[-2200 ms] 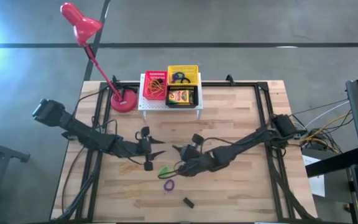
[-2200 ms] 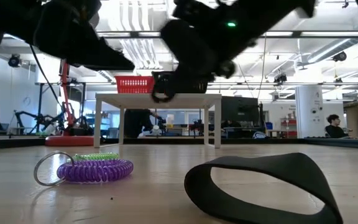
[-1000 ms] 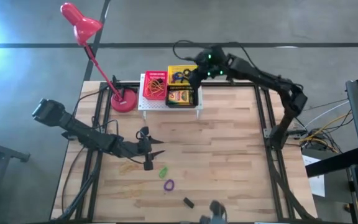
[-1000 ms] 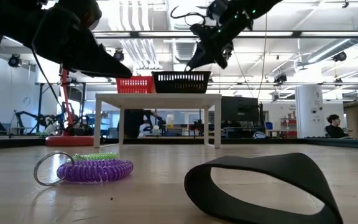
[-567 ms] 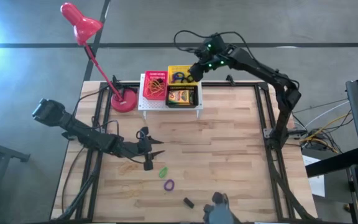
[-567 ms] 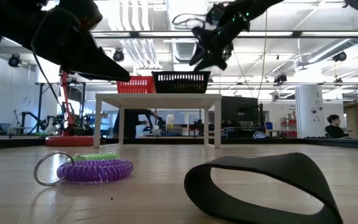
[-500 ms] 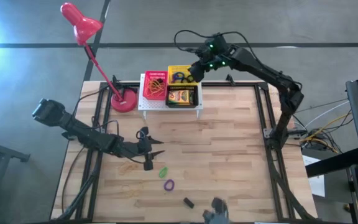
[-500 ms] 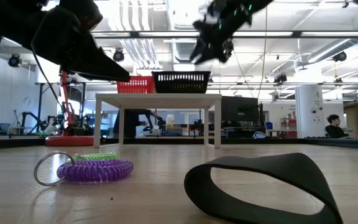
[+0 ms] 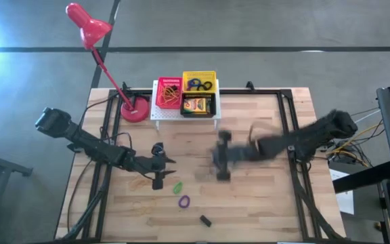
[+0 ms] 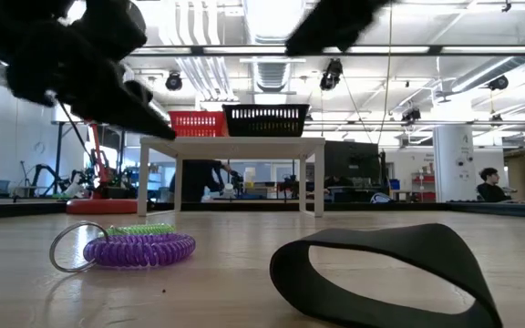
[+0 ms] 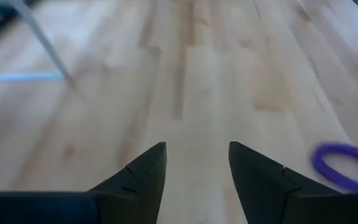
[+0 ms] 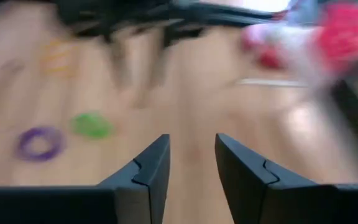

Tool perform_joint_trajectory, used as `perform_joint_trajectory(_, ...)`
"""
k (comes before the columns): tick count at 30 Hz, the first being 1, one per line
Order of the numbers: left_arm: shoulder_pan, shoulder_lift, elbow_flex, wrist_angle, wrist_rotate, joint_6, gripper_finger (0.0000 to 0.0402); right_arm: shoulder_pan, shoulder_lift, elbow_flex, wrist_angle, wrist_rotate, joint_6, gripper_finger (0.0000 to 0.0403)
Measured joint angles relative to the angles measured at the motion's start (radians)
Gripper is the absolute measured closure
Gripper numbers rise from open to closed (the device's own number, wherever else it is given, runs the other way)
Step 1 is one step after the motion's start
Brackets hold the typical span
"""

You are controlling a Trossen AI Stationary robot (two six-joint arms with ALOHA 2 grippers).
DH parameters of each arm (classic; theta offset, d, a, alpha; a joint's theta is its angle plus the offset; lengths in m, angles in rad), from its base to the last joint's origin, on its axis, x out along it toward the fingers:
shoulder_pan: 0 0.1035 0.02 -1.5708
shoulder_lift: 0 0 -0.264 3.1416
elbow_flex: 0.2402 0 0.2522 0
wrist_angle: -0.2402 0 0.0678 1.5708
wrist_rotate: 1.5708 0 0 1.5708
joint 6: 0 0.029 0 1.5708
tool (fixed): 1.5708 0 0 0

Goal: Pick & Place Office Desk Supplies
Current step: Put the green spring keychain into the yellow bin on the shelf

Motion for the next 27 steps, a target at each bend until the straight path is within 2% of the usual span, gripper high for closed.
perform_joint_trajectory(4, -0.006, 0.0, -0.037, 0.0, 0.125, -0.049, 0.0224, 0.212, 0.04, -0.251, 0.43, 0.077, 0.058, 0.0286)
perform_joint_trajectory(7, -0.017, 0.006, -0.069, 0.011, 0.156, -0.111, 0.0224, 0.316, 0.139, -0.392, 0.802, 0.132, 0.071, 0.0287)
perform_joint_trajectory(11, -0.019, 0.043, -0.085, 0.031, 0.198, -0.24, 0.0224, 0.364, 0.334, -0.485, 1.318, 0.283, 0.036, 0.0285)
perform_joint_trajectory(15, -0.019, 0.121, -0.05, 0.043, 0.263, -0.293, 0.0224, 0.336, 0.53, -0.491, 1.653, 0.382, -0.058, 0.0288)
perform_joint_trajectory(18, -0.019, 0.206, -0.006, 0.063, 0.277, -0.295, 0.0224, 0.295, 0.618, -0.468, 1.809, 0.385, -0.113, 0.0292)
perform_joint_trajectory(21, -0.013, 0.299, 0.049, 0.062, 0.282, -0.293, 0.0224, 0.256, 0.643, -0.433, 1.797, 0.394, -0.082, 0.0297)
perform_joint_trajectory(27, 0.029, 0.423, 0.135, 0.076, 0.382, -0.284, 0.0241, 0.237, 0.646, -0.397, 1.785, 0.399, -0.081, 0.0308)
